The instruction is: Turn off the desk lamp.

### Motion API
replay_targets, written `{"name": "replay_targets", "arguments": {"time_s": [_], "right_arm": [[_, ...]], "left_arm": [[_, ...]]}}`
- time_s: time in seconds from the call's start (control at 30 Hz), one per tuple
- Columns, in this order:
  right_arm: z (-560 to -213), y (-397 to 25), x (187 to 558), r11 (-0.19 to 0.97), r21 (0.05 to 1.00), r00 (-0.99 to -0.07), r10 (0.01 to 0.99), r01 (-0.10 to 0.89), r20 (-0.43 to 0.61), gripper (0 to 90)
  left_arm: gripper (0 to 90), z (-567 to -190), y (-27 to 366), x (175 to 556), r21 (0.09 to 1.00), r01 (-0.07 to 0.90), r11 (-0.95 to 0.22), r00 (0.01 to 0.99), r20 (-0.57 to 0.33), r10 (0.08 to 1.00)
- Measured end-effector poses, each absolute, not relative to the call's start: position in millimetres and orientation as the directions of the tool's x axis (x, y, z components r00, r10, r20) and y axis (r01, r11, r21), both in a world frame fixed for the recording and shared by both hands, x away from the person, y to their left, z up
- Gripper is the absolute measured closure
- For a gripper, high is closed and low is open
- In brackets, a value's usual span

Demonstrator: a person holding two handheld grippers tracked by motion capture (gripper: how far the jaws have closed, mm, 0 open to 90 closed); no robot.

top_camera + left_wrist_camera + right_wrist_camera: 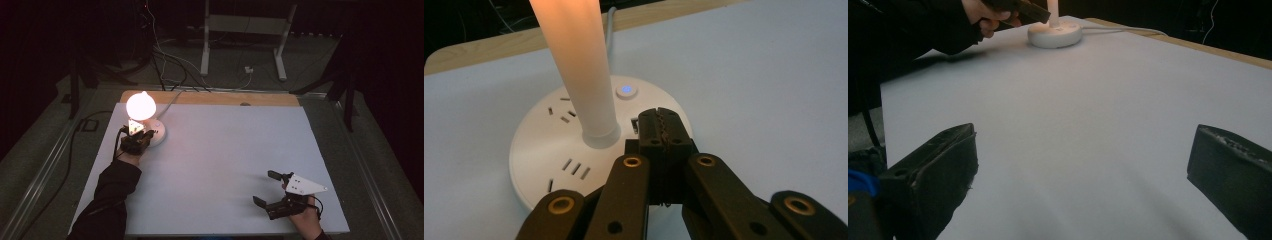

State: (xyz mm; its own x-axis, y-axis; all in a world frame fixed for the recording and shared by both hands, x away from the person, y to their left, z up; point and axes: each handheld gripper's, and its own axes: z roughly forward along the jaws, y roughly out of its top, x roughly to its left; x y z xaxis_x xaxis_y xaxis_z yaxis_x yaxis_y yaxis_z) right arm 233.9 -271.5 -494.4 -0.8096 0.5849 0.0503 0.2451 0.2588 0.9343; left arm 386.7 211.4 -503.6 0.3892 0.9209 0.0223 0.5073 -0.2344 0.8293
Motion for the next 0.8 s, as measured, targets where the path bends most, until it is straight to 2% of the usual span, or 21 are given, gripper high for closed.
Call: {"name": "replay_targets", "arguments": {"time_s": [0.8], "right_arm": [[-494.3, -271.1, 233.6, 0.265, 0.933, -0.809, 0.586, 0.245, 0.045, 0.0]], "left_arm": [[90.0, -513.4, 210.6, 387.8, 0.812, 0.522, -0.261, 0.391, 0.044, 0.919]]}}
